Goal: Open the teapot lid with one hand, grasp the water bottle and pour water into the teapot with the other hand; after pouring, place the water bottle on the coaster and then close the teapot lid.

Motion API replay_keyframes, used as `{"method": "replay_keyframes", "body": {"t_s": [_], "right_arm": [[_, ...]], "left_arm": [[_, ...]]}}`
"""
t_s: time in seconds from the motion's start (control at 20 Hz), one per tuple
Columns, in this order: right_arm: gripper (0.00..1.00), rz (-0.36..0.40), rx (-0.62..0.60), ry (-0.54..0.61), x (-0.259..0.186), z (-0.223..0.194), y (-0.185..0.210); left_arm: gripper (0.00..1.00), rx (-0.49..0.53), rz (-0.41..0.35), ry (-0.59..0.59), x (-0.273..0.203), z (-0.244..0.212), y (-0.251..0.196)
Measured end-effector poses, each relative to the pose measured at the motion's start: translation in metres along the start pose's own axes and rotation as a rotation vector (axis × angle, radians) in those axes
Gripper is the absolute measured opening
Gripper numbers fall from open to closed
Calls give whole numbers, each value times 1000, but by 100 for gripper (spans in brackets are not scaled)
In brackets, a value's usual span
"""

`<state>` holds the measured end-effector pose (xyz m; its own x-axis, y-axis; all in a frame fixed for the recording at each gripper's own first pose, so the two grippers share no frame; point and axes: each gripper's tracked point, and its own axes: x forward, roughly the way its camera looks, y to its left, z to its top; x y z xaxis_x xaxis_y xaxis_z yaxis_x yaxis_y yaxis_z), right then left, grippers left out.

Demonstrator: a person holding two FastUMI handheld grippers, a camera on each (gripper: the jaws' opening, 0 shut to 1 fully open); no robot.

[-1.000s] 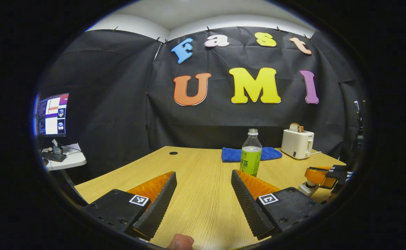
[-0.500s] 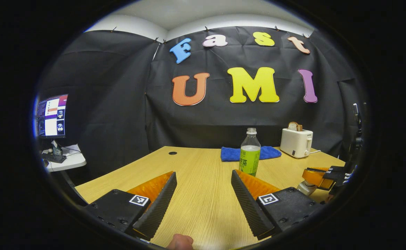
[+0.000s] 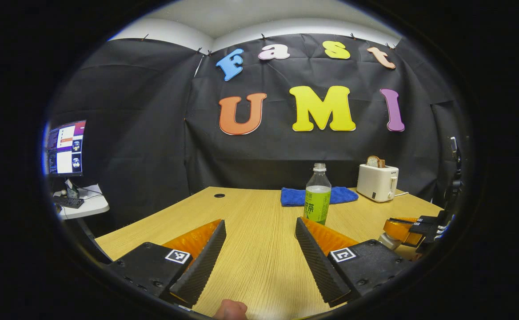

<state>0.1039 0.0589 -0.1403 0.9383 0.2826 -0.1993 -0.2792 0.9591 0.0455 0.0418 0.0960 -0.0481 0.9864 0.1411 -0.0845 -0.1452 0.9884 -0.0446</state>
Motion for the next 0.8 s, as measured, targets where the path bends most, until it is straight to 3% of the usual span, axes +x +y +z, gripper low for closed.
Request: {"method": "replay_keyframes", "body": {"t_s": [0.1, 0.3, 0.5, 0.55, 0.6, 0.65, 0.8], "right_arm": [[5, -19, -14, -22, -3, 9, -3], [24, -31, -20, -69, -10, 26, -2], [52, -86, -30, -104, -20, 45, -16], [68, -102, -31, -114, -26, 52, -21], [76, -115, -32, -121, -31, 58, -25], [90, -130, -33, -132, -38, 65, -30], [97, -168, -37, -173, -67, 92, -43]], "left_arm": [[98, 2, -2, -1, -1, 1, -1], [98, 4, -12, -1, -3, 5, -5], [98, 7, -19, -9, -10, 13, -12], [98, 8, -23, -12, -13, 16, -14], [98, 9, -27, -17, -14, 20, -17], [98, 8, -31, -23, -16, 25, -21], [98, 15, -39, -49, -23, 42, -32]]}}
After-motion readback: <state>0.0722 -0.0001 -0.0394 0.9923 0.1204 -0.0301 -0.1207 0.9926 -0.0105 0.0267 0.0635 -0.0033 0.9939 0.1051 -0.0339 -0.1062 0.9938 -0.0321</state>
